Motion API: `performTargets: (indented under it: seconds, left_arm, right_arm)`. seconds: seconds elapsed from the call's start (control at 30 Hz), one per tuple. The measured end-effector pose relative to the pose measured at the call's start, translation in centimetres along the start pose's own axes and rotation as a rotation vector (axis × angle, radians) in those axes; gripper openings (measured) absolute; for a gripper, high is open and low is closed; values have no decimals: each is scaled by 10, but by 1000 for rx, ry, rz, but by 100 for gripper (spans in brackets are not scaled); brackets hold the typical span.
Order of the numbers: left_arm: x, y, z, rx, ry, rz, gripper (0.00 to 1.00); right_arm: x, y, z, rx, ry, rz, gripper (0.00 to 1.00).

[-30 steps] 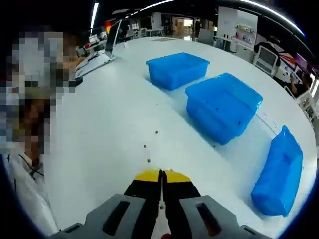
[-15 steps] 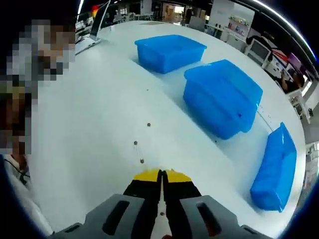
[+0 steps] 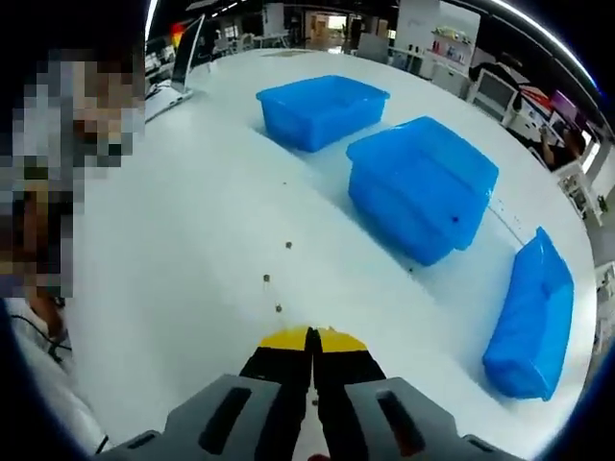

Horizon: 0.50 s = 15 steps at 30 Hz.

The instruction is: Pick up the resistors one by one and place each resistor into its matching bin, sorting the parts by color and model until every resistor is separated into the correct bin for its type

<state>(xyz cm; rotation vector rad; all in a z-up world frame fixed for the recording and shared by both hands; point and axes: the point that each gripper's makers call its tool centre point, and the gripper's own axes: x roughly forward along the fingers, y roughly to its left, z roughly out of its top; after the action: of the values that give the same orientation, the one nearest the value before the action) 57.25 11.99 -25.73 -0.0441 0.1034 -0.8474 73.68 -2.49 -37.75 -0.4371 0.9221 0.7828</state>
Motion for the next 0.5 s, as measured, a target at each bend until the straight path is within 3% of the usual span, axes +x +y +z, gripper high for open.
performTargets:
  seconds: [0.1, 0.27, 0.4, 0.5]
  left_arm:
    - [1, -1, -1, -1, 2, -2, 40]
    - [1, 0, -1, -4, -1, 0, 40]
    - [0, 0, 0, -5, -2, -1, 40]
    - [1, -1, 0, -8, -3, -4, 40]
  right_arm:
    - [-13, 1, 9, 22, -74, 21, 3]
    - [-48, 4, 23, 10, -265, 22, 3]
    - [-97, -1, 21, 42, -460, 9, 3]
    - [-122, -1, 10, 40, -554, -12, 3]
